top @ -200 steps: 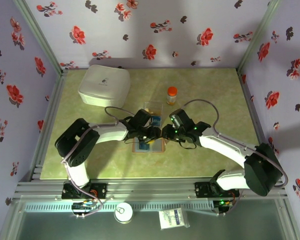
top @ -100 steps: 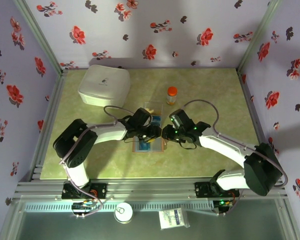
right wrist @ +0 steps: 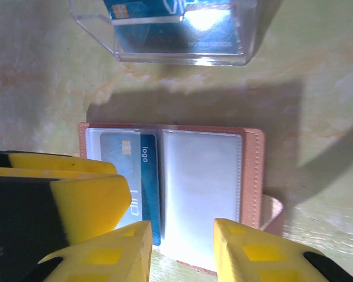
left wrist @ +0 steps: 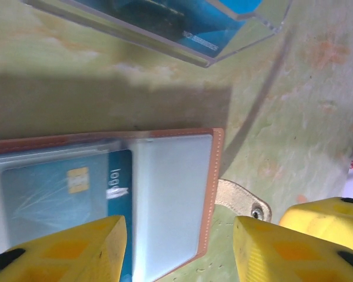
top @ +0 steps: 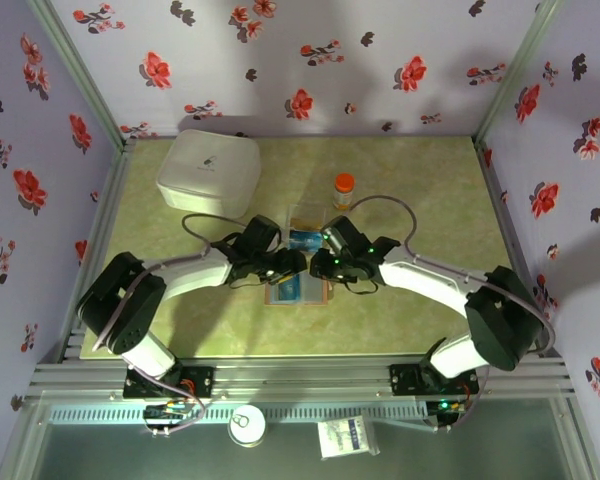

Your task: Take the credit cards out of the card holder

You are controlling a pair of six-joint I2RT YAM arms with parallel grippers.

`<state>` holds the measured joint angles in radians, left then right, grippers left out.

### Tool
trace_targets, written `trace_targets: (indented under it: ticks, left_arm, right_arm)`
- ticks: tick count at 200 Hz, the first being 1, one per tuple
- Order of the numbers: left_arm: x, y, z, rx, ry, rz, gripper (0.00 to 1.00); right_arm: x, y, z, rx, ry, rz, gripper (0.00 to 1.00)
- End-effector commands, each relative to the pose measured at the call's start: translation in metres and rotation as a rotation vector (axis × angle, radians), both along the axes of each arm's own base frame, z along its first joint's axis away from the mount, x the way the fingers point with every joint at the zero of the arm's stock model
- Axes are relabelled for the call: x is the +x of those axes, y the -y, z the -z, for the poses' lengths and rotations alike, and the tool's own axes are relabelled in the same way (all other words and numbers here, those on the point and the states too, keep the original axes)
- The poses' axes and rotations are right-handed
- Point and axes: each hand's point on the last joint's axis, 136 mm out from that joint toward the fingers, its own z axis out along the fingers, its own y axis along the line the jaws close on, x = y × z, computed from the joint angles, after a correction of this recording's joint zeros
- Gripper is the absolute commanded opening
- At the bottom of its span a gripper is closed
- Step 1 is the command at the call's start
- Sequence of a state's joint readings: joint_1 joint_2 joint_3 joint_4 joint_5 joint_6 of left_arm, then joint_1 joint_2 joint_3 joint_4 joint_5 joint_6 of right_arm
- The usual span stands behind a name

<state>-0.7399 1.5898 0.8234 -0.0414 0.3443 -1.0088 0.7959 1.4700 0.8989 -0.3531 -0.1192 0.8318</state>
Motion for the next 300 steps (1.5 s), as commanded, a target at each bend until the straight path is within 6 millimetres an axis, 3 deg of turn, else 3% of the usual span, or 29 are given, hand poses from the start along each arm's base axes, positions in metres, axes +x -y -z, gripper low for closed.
trace_targets:
  ticks: [1,53,90,136,222,300]
  left_arm:
    - [-0.004,-0.021,0.006,0.058,0.01,-0.01,0.49]
    - [-0.013,-0.05,0.021,0.115,-0.011,-0.071,0.37]
    - [-0.016,-0.056,0.027,0.128,-0.022,-0.074,0.13]
    - [-0.017,-0.061,0.037,0.156,-0.036,-0.069,0.0]
    - [-0.021,-0.071,0.048,0.214,-0.062,-0.07,0.0]
    - [-0.021,-0.072,0.051,0.223,-0.071,-0.069,0.0]
  right_arm:
    - [0.005,-0.022,-0.007,0.058,0.0,-0.007,0.33]
    - [0.007,-0.047,0.006,0.071,-0.04,-0.045,0.31]
    - [0.008,-0.057,0.017,0.075,-0.068,-0.06,0.31]
    - [0.009,-0.067,0.027,0.085,-0.097,-0.075,0.3]
    - [0.005,-0.075,0.042,0.091,-0.136,-0.097,0.27]
    - [0.003,-0.063,0.049,0.039,-0.142,-0.073,0.27]
